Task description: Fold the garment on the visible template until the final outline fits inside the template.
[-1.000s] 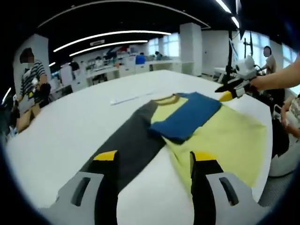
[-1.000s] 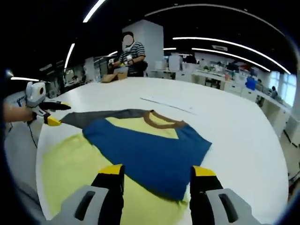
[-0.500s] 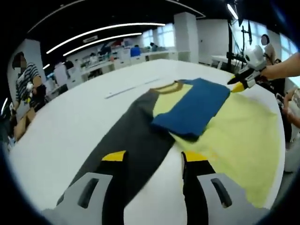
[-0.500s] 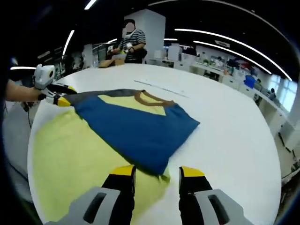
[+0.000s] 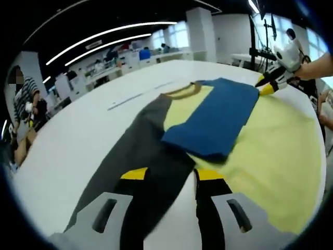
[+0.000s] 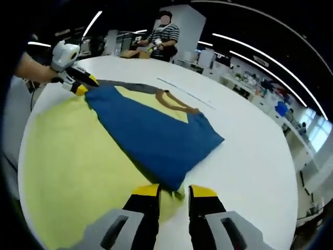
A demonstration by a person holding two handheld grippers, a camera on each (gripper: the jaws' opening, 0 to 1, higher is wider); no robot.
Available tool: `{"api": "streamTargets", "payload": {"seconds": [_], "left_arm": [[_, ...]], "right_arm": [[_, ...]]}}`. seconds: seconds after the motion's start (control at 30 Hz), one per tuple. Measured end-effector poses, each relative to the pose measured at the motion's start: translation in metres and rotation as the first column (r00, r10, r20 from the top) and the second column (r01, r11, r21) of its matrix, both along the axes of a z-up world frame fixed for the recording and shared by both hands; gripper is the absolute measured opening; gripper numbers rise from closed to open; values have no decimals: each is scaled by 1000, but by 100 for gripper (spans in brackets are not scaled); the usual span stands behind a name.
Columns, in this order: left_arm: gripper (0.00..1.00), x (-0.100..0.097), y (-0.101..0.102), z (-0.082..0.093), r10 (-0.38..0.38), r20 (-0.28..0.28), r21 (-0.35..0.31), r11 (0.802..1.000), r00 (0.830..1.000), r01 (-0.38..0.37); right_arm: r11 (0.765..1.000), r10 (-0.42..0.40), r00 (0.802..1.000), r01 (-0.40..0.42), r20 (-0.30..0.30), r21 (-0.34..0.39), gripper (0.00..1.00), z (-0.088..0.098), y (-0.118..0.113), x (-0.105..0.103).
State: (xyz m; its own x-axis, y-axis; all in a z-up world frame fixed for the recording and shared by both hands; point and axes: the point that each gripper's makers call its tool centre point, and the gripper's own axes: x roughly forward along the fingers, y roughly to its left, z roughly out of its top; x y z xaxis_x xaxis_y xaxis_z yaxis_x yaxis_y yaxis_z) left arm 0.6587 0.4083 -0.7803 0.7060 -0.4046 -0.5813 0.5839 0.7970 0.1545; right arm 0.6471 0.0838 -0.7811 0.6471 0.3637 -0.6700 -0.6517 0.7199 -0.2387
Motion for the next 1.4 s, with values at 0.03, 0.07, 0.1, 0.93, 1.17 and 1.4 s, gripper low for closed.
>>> {"api": "streamTargets", "payload": {"seconds": [0.03, 0.07, 0.1, 0.93, 1.17, 1.4], "left_arm": [[29, 0, 0, -1, 1, -3, 3, 1000, 1000, -1], [28, 0, 0, 0, 2, 0, -6, 1000, 1000, -2], [26, 1, 0, -1, 5, -1, -9, 1000, 1000, -5], [0, 5, 8, -3, 39, -23, 54, 998, 999, -37], [0, 7, 23, -4, 89, -39, 63, 994, 995, -86], [0, 7, 26, -6, 99, -44, 68, 993, 994, -96]], "right_arm": [[1000, 2, 1000, -1, 2, -5, 15, 0, 0, 0], [1000, 4, 1000, -4, 3, -8, 14, 0, 0, 0], [1000, 7, 1000, -7, 5, -7, 13, 0, 0, 1], [1000, -17, 1000, 17, 11, -9, 0, 1, -4, 5], [997, -70, 998, 70, -6, 28, 0, 1, -10, 8], [997, -75, 997, 75, -12, 25, 0, 0, -12, 8]]}}
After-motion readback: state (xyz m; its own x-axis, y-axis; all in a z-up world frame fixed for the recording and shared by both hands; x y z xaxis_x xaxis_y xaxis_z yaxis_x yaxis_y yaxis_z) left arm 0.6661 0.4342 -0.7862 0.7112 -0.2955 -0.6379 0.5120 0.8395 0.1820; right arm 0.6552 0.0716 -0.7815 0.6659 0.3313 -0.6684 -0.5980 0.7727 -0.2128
